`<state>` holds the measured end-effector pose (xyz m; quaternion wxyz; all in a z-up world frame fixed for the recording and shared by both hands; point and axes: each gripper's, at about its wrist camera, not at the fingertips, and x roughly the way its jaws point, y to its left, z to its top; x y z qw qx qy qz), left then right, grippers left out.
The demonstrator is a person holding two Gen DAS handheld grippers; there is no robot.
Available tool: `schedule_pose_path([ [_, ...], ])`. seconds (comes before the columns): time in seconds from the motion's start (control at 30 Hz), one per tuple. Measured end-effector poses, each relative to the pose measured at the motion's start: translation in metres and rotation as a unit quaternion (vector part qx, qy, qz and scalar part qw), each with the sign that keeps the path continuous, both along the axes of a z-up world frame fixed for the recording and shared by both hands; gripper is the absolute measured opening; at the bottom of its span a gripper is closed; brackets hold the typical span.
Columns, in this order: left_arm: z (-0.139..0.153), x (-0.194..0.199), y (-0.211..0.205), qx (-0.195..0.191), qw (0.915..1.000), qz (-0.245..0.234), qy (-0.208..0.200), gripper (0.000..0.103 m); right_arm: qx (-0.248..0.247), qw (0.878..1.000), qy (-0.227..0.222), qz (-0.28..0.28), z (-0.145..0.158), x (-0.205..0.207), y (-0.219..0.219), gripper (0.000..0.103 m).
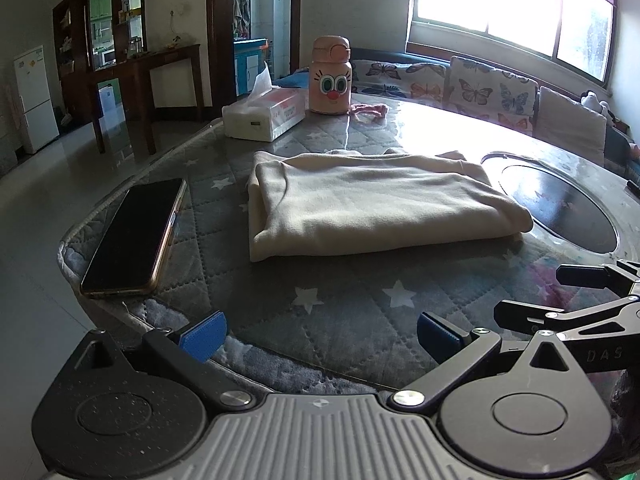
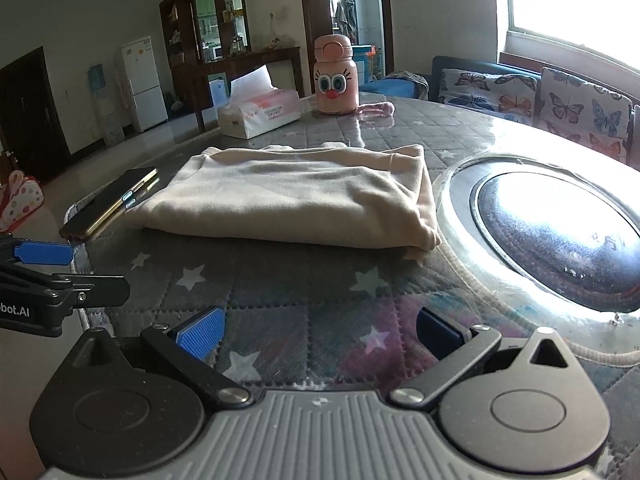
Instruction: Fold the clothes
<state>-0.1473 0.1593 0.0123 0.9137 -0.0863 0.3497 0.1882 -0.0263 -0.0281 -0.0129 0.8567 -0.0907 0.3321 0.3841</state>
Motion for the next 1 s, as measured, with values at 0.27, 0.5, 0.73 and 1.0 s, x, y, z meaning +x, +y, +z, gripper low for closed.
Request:
schedule_pose_path([
  [0.27, -0.0009, -0.0006, -0.001, -0.002, 1.0, 0.002, 0.0, 0.103, -0.002, 1.0, 0.001, -0.002, -0.0008, -0.0012, -0.0002, 0.103],
  [0.5, -0.0016, 0.0016, -0.0025, -0.003, 1.0, -0.001, 0.002, 0.103, -0.004, 1.0, 0.0, -0.001, -0.0014, -0.0019, 0.0015, 0.103],
  [0.73, -0.0026, 0.0037, -0.005, -0.003, 1.0, -0.004, 0.005, 0.103, -0.002, 1.0, 0.004, -0.002, -0.0017, -0.0009, 0.0008, 0.103],
  [1.0, -0.0045, 0.0058, -0.0059, -0.002, 0.9999, -0.005, 0.009, 0.103, -0.003, 1.0, 0.004, -0.001, -0.0017, -0.0008, 0.0011, 0.103],
])
